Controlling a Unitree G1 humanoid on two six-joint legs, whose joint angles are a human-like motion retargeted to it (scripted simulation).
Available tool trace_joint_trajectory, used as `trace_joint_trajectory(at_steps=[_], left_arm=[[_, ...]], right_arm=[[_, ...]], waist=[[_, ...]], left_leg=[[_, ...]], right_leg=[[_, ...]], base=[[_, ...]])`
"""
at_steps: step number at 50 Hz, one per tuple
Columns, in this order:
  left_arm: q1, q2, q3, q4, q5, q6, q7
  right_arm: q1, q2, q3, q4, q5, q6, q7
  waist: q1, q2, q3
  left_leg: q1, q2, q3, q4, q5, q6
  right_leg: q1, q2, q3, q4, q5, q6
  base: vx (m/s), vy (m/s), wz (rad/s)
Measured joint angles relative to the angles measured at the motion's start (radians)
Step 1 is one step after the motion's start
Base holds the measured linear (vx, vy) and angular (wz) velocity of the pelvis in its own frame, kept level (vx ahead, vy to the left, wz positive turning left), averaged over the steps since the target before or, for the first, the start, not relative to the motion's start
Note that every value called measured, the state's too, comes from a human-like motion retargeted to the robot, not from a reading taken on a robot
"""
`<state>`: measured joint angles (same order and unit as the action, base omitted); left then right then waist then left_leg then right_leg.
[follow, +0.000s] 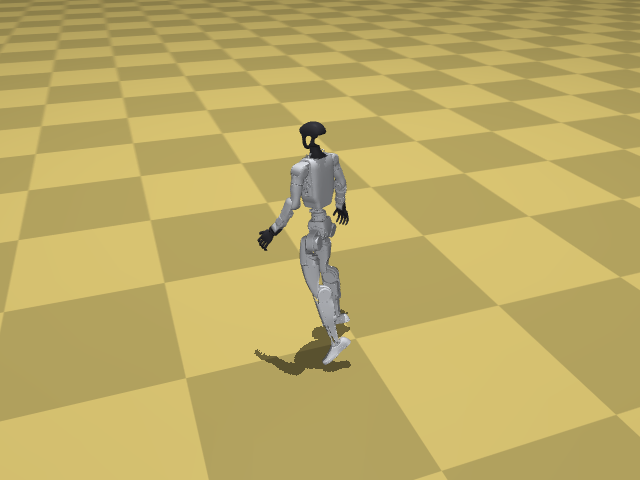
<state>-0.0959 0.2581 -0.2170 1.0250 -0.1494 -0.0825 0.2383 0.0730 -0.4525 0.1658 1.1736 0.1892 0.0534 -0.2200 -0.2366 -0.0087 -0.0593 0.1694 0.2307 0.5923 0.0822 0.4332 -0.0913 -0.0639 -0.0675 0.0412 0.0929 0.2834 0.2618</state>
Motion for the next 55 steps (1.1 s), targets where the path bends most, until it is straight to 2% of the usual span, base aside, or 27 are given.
trace_joint_trajectory(at_steps=[17,32,55], left_arm=[[0.039,-0.009,0.016,0.034,-0.033,-0.009,-0.015],[0.034,-0.008,0.044,-0.061,-0.084,-0.032,-0.044],[0.117,0.001,0.124,-0.035,-0.113,-0.042,0.017]], right_arm=[[-0.02,0.007,0.002,0.0,-0.001,0.009,-0.01],[-0.01,0.002,-0.012,-0.02,0.004,-0.006,0.008],[-0.087,-0.018,0.086,-0.192,-0.075,-0.049,0.021]], waist=[[-0.001,0.02,0.003],[0.005,0.017,-0.004],[0.106,-0.022,-0.031]], left_leg=[[0.008,0.018,0.01,0.012,0.0,-0.004],[-0.008,0.009,-0.009,0.028,-0.012,0.004],[-0.065,-0.076,-0.104,0.038,-0.056,-0.002]], right_leg=[[0.006,0.022,0.023,-0.001,-0.007,0.0],[0.006,0.005,0.024,0.02,-0.037,0.0],[-0.002,-0.118,-0.051,0.051,-0.074,0.0]], base=[[0.0,0.0,0.0],[0.0,0.0,0.0],[-0.03,0.1,0.26]])
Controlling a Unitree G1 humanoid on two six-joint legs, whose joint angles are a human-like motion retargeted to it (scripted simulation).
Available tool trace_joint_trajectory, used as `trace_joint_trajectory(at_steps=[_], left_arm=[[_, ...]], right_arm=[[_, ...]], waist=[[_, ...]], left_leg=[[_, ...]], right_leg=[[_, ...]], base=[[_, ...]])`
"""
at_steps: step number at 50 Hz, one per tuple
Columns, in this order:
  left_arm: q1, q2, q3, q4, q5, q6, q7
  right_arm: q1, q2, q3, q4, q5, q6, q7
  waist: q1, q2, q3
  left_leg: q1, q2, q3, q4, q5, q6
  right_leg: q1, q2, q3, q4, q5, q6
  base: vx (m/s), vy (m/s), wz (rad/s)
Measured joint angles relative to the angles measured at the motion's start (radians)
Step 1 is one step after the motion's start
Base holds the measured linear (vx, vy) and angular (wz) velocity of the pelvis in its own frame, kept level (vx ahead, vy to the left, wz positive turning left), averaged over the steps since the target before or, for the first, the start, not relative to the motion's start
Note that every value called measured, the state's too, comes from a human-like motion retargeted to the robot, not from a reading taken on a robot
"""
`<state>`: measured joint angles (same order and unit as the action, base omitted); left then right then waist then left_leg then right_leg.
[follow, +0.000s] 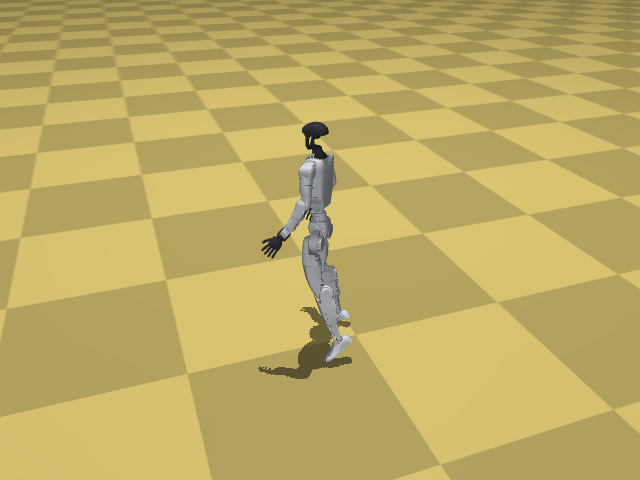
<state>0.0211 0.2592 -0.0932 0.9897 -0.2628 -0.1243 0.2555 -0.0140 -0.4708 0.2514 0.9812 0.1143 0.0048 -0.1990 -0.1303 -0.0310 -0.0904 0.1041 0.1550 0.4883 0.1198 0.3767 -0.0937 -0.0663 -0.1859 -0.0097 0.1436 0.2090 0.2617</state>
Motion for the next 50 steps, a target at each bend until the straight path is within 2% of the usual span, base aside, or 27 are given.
trace_joint_trajectory(at_steps=[11,30,48,50], left_arm=[[0.032,0.02,0.036,0.006,-0.02,-0.01,0.0],[0.094,0.045,0.084,0.037,-0.035,-0.03,0.013],[0.155,0.025,0.123,0.089,-0.03,-0.056,0.01],[0.168,0.021,0.129,0.083,-0.032,-0.052,0.006]], right_arm=[[0.0,-0.02,-0.008,0.013,-0.001,-0.002,0.004],[0.037,0.042,0.004,0.086,-0.055,0.009,0.026],[-0.027,0.051,0.055,0.024,-0.086,-0.01,0.042],[-0.023,0.054,0.051,0.009,-0.107,-0.007,0.058]], waist=[[0.055,-0.009,-0.002],[0.137,-0.006,0.007],[0.231,0.006,-0.017],[0.253,0.007,-0.024]], left_leg=[[-0.021,-0.028,-0.017,-0.033,-0.064,-0.017],[-0.065,-0.069,-0.204,-0.092,-0.169,-0.069],[-0.053,-0.082,-0.337,-0.133,-0.277,-0.149],[-0.049,-0.081,-0.328,-0.127,-0.3,-0.149]], right_leg=[[0.01,-0.053,-0.124,0.027,-0.013,-0.027],[0.053,-0.121,-0.423,0.057,0.04,-0.1],[0.064,-0.139,-0.524,0.077,0.108,-0.109],[0.036,-0.154,-0.522,0.137,0.094,-0.09]], base=[[-0.04,0.18,0.69],[-0.04,0.23,0.68],[-0.04,0.18,0.26],[-0.05,0.11,-0.06]])
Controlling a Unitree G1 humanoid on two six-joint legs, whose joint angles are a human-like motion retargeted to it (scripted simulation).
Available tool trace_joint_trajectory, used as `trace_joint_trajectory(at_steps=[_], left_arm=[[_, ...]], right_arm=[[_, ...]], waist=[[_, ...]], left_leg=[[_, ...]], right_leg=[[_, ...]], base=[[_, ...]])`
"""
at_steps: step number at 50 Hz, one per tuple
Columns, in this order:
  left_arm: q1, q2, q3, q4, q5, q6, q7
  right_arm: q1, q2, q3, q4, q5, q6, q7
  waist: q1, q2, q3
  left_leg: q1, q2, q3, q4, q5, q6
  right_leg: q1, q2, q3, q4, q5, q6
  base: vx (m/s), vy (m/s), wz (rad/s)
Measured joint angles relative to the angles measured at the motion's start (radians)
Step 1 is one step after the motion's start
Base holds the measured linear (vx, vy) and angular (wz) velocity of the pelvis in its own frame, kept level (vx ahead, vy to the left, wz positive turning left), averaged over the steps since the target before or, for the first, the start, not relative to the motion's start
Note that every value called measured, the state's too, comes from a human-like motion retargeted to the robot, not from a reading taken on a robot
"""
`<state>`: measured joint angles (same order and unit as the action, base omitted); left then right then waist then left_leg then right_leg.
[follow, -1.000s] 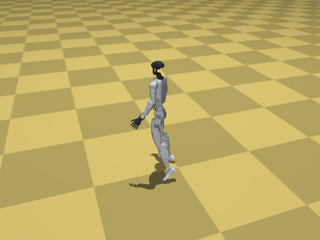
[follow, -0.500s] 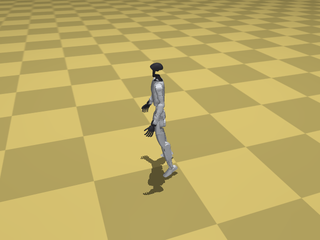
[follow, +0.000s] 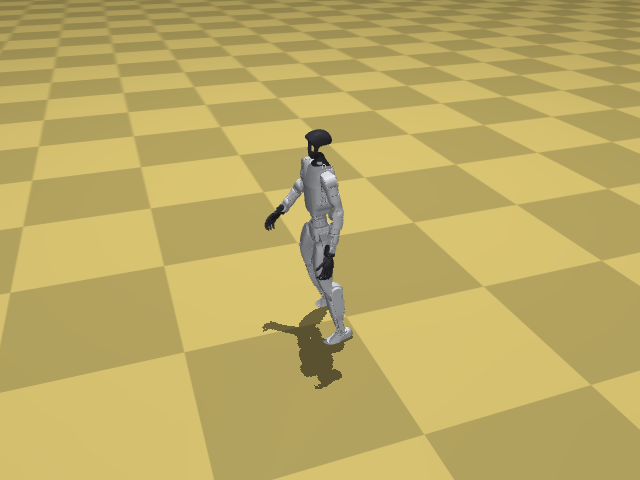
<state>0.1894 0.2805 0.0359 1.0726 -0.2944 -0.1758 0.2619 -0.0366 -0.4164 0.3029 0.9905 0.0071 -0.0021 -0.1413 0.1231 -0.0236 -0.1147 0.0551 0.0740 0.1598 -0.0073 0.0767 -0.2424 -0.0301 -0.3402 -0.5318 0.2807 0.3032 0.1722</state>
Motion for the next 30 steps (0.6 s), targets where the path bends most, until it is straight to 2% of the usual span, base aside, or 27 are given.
trace_joint_trajectory(at_steps=[2,6,14,18,22,25,30], left_arm=[[-0.009,0.007,-0.007,-0.004,-0.001,-0.012,0.003],[-0.026,0.013,-0.015,-0.023,-0.011,-0.023,0.007],[-0.118,0.056,-0.072,-0.056,-0.015,-0.027,0.019],[-0.162,0.089,-0.101,-0.041,-0.002,-0.027,0.023],[-0.174,0.104,-0.111,-0.03,0.011,-0.032,0.029],[-0.166,0.1,-0.104,-0.034,0.014,-0.032,0.034],[-0.139,0.074,-0.087,-0.034,0.014,-0.026,0.04]], right_arm=[[-0.015,-0.006,0.016,-0.01,0.011,-0.007,-0.003],[-0.03,-0.009,0.028,-0.015,0.016,-0.011,0.003],[-0.08,0.038,0.072,0.062,0.015,0.007,-0.02],[-0.108,0.098,0.127,0.115,-0.022,0.015,-0.004],[-0.112,0.131,0.181,0.081,-0.063,0.005,0.026],[-0.11,0.125,0.201,0.008,-0.079,-0.004,0.028],[-0.122,0.103,0.189,-0.079,-0.069,-0.013,0.007]], waist=[[-0.007,-0.001,0.002],[0.007,-0.003,0.007],[0.057,-0.05,0.033],[0.091,-0.103,0.053],[0.113,-0.147,0.08],[0.121,-0.162,0.1],[0.113,-0.154,0.12]], left_leg=[[-0.005,-0.003,-0.016,-0.001,-0.017,0.001],[-0.007,-0.006,-0.02,0.01,-0.095,0.019],[-0.021,-0.03,-0.005,-0.004,-0.281,0.071],[-0.02,-0.046,0.001,-0.038,-0.279,0.065],[-0.023,-0.061,0.008,-0.054,-0.25,0.038],[-0.028,-0.07,0.019,-0.051,-0.242,0.035],[-0.035,-0.069,0.042,-0.049,-0.242,0.054]], right_leg=[[0.028,0.012,-0.015,-0.051,0.004,-0.022],[0.035,0.011,-0.025,-0.044,-0.039,-0.024],[0.022,-0.013,-0.042,0.018,-0.262,-0.062],[-0.009,-0.003,0.012,0.031,-0.391,-0.063],[-0.043,0.053,0.177,-0.002,-0.492,-0.024],[-0.053,0.09,0.296,-0.047,-0.505,-0.003],[-0.05,0.099,0.339,-0.1,-0.454,0.006]], base=[[-0.06,0.08,0.3],[-0.08,0.07,0.21],[-0.12,0.02,0.19],[-0.12,-0.06,0.0],[-0.11,-0.1,-0.03],[-0.1,-0.11,-0.13],[-0.08,-0.13,-0.19]])
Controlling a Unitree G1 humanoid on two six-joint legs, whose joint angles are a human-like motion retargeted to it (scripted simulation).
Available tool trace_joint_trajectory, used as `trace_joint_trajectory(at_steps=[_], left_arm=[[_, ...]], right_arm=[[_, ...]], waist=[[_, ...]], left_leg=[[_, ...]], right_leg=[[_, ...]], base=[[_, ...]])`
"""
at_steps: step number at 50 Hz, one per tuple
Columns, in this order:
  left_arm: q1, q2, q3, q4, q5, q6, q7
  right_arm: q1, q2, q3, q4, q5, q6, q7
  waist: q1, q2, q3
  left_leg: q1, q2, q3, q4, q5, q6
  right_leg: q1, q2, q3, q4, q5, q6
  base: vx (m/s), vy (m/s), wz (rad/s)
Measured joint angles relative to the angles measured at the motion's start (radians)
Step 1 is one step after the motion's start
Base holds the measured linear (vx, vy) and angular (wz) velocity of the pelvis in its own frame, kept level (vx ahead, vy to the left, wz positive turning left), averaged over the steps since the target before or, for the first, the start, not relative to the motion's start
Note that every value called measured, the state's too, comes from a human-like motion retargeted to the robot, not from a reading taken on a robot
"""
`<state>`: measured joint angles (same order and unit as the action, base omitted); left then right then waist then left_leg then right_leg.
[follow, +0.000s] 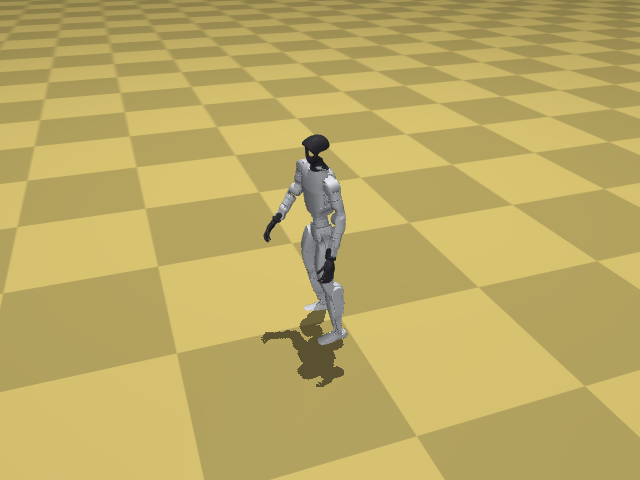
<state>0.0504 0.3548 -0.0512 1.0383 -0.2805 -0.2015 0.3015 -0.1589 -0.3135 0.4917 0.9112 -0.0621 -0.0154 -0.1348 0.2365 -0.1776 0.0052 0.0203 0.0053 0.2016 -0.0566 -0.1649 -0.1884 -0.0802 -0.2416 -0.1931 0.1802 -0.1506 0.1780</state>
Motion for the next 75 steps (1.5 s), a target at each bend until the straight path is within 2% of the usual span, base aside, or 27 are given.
trace_joint_trajectory(at_steps=[11,21,23,27,32,35,42,50,57,67,75], left_arm=[[0.039,-0.076,-0.018,0.009,0.014,-0.002,0.003],[-0.011,-0.091,-0.074,-0.095,0.018,-0.031,-0.013],[-0.023,-0.091,-0.082,-0.123,0.01,-0.037,-0.02],[-0.036,-0.091,-0.087,-0.163,-0.007,-0.044,-0.034],[-0.008,-0.092,-0.076,-0.151,-0.008,-0.043,-0.038],[0.02,-0.092,-0.071,-0.106,0.002,-0.037,-0.033],[0.043,-0.081,-0.066,0.029,0.023,-0.021,-0.01],[0.015,-0.064,-0.025,0.029,0.023,-0.027,0.011],[-0.022,-0.058,-0.002,-0.04,-0.001,-0.038,0.013],[-0.019,-0.051,-0.011,-0.029,-0.025,-0.024,0.015],[0.025,-0.026,-0.001,0.012,-0.024,-0.002,-0.002]], right_arm=[[0.013,-0.035,-0.052,0.028,0.047,0.0,-0.037],[0.086,-0.074,-0.119,0.182,0.055,0.012,-0.043],[0.094,-0.083,-0.128,0.217,0.058,0.019,-0.039],[0.102,-0.096,-0.141,0.274,0.07,0.033,-0.028],[0.106,-0.096,-0.162,0.298,0.082,0.035,-0.034],[0.106,-0.086,-0.173,0.285,0.091,0.027,-0.051],[0.097,-0.039,-0.154,0.215,0.128,0.007,-0.069],[0.092,0.003,-0.092,0.165,0.103,0.002,-0.029],[0.054,0.018,-0.048,0.176,0.056,0.013,-0.008],[-0.009,-0.001,-0.049,0.107,0.063,0.007,-0.018],[-0.015,0.014,-0.034,0.042,0.062,0.002,-0.009]], waist=[[-0.044,0.079,0.034],[-0.072,0.148,0.102],[-0.08,0.156,0.114],[-0.096,0.162,0.122],[-0.108,0.167,0.097],[-0.114,0.166,0.073],[-0.105,0.12,0.013],[-0.003,0.044,-0.043],[0.083,0.001,-0.065],[0.107,0.019,-0.086],[0.123,0.026,-0.117]], left_leg=[[-0.012,0.036,0.01,-0.008,0.03,0.019],[-0.056,0.021,-0.083,-0.023,0.098,0.033],[-0.067,0.012,-0.058,-0.024,0.095,0.044],[-0.084,0.0,0.089,-0.012,0.059,0.056],[-0.081,0.007,0.21,-0.013,0.076,0.053],[-0.072,0.014,0.208,-0.028,0.102,0.047],[-0.065,0.015,0.215,-0.03,0.085,0.032],[-0.058,-0.001,0.211,-0.031,0.051,0.033],[-0.042,-0.012,0.166,-0.03,0.031,0.039],[-0.019,0.003,0.082,0.015,0.035,0.024],[-0.003,0.017,0.052,0.034,0.101,0.01]], right_leg=[[-0.007,0.037,-0.022,-0.022,0.037,0.029],[0.027,0.022,-0.126,-0.062,0.04,0.035],[0.033,0.01,-0.154,-0.07,0.039,0.036],[0.037,-0.011,-0.2,-0.083,0.038,0.041],[0.038,-0.001,-0.218,-0.095,0.036,0.043],[0.038,0.012,-0.214,-0.096,0.032,0.043],[0.031,0.012,-0.2,-0.083,0.02,0.041],[0.041,-0.006,-0.211,-0.082,0.012,0.034],[0.056,-0.032,-0.264,-0.031,0.025,0.007],[0.108,-0.051,-0.35,0.045,0.126,-0.037],[0.142,-0.049,-0.389,0.041,0.238,-0.054]], base=[[-0.07,-0.14,-0.02],[-0.1,-0.09,0.53],[-0.09,-0.05,0.77],[-0.06,-0.02,0.64],[0.01,0.01,0.13],[0.08,0.04,-0.13],[0.1,0.07,-0.1],[0.13,0.11,0.05],[0.15,0.14,0.3],[0.16,0.12,0.4],[0.14,0.05,0.15]])
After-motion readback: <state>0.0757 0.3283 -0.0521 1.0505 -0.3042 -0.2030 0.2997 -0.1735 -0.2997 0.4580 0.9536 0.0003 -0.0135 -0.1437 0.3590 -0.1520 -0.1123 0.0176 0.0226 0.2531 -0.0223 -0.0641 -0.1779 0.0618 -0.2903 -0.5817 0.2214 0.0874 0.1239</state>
